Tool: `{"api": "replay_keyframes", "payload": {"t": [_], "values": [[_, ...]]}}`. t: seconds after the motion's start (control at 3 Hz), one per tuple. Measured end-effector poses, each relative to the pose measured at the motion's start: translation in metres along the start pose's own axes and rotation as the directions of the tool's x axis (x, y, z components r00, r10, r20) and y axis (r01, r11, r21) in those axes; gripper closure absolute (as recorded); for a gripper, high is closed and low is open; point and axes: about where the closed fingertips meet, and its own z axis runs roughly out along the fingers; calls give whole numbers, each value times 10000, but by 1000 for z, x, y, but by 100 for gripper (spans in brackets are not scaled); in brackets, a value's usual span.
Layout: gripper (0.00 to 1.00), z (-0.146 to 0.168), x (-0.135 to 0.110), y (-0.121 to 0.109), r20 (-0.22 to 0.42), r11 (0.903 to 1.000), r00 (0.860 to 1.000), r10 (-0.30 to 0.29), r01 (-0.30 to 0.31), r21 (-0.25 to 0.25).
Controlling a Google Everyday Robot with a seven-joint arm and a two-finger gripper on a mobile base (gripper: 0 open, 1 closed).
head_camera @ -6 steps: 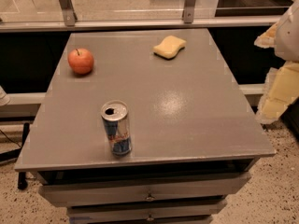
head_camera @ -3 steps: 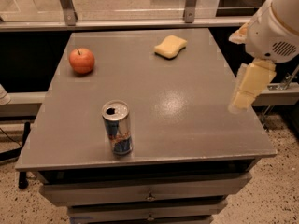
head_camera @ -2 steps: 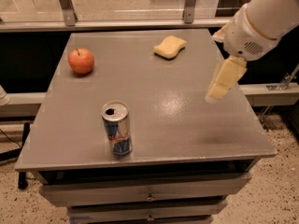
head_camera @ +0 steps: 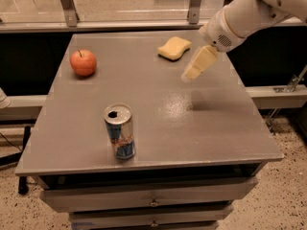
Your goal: Pick sponge
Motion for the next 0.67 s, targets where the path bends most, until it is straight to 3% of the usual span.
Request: {"api": "replay_keyframes", "payload": {"t": [0.33, 0.67], "values": [[0, 37, -17, -39, 1262, 9969, 9889, 782, -787, -13], [0, 68, -31, -75, 2395, 9885, 9597, 1469, -1509, -17]]}}
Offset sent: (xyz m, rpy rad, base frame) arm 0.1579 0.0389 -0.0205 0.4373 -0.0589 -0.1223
